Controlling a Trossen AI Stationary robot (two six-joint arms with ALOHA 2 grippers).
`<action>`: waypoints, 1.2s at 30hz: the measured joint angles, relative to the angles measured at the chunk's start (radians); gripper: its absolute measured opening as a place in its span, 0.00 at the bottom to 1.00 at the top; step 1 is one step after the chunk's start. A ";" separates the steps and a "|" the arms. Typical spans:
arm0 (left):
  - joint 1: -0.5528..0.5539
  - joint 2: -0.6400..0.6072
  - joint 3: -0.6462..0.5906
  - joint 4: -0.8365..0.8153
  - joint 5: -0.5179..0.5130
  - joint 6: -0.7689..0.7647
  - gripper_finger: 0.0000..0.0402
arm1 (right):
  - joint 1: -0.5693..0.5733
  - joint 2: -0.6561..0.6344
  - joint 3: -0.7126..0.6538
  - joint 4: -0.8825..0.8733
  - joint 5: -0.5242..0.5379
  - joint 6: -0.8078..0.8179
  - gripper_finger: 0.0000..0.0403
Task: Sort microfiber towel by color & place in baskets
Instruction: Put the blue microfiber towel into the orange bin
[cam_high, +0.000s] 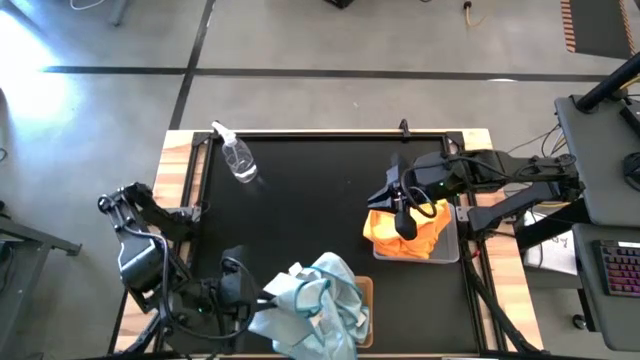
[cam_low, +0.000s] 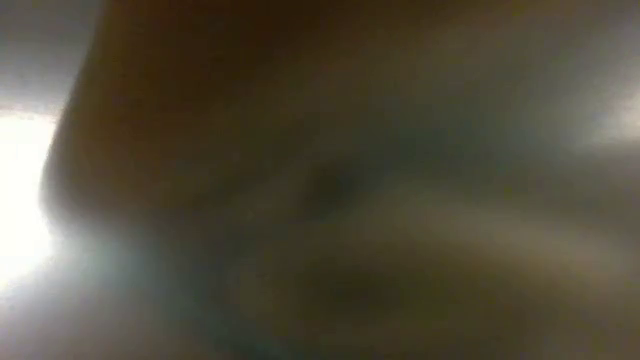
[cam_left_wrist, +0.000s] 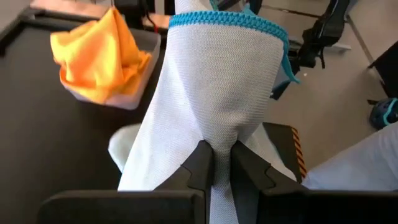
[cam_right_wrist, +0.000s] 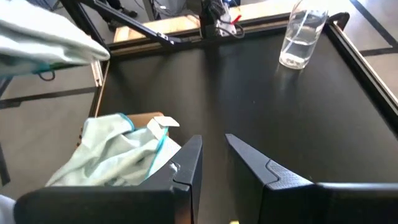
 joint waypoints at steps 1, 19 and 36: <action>0.004 0.000 0.008 0.000 0.000 0.019 0.04 | 0.000 0.000 0.000 -0.009 0.000 0.000 0.15; 0.159 0.044 -0.024 0.045 0.015 0.281 0.05 | 0.000 0.000 0.000 -0.069 0.000 0.000 0.15; 0.196 0.049 -0.024 0.062 0.163 0.237 0.05 | 0.000 0.000 0.000 -0.074 0.000 0.003 0.15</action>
